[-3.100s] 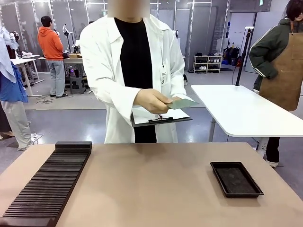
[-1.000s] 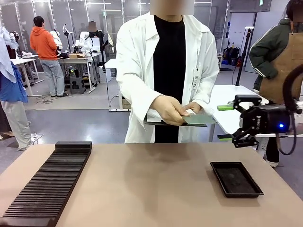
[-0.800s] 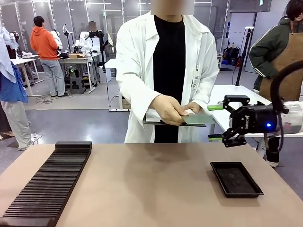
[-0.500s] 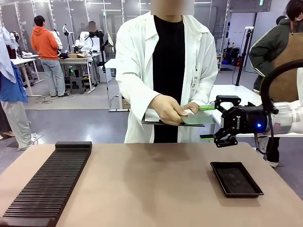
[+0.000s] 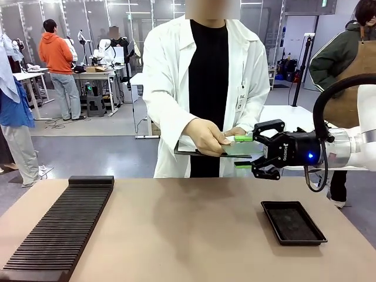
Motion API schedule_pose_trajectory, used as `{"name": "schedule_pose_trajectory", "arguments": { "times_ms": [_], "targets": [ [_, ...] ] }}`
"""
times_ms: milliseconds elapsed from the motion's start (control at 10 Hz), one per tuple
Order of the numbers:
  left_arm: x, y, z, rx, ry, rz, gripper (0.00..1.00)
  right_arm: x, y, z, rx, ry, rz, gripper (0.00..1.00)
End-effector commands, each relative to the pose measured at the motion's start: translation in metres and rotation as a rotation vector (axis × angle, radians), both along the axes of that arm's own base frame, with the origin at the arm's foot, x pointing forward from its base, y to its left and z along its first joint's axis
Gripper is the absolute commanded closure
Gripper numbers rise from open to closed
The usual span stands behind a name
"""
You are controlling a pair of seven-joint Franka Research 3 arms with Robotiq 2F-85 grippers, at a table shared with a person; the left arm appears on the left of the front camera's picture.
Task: Inspect the PCB.
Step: Pick up the Blank PCB that the human is holding.
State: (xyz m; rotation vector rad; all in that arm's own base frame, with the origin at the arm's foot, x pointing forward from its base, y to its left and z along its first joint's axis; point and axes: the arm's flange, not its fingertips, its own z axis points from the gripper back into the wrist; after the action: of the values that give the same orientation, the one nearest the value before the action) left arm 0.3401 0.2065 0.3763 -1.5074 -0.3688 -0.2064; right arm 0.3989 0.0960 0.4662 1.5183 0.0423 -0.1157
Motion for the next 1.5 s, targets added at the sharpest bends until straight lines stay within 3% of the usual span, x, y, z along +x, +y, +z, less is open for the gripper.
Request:
{"name": "schedule_pose_trajectory", "arguments": {
  "times_ms": [0, 200, 300, 1400],
  "targets": [
    [-0.0022, 0.0008, 0.0029, 0.012, -0.002, -0.002, 0.00, -0.0030, 0.0073, -0.0011, 0.041, 0.031, -0.016, 1.00],
    [-0.0022, 0.0008, 0.0029, 0.012, -0.002, -0.002, 0.00, -0.0068, 0.0080, -0.0037, 0.049, 0.038, -0.015, 0.96],
    [-0.0022, 0.0008, 0.0029, 0.012, -0.002, -0.002, 0.00, -0.0070, 0.0078, -0.0043, 0.053, 0.040, -0.017, 1.00],
    [-0.0022, 0.0008, 0.0029, 0.012, -0.002, -0.002, 0.00, -0.0060, 0.0026, -0.0085, 0.041, 0.027, -0.013, 1.00]
  ]
}}
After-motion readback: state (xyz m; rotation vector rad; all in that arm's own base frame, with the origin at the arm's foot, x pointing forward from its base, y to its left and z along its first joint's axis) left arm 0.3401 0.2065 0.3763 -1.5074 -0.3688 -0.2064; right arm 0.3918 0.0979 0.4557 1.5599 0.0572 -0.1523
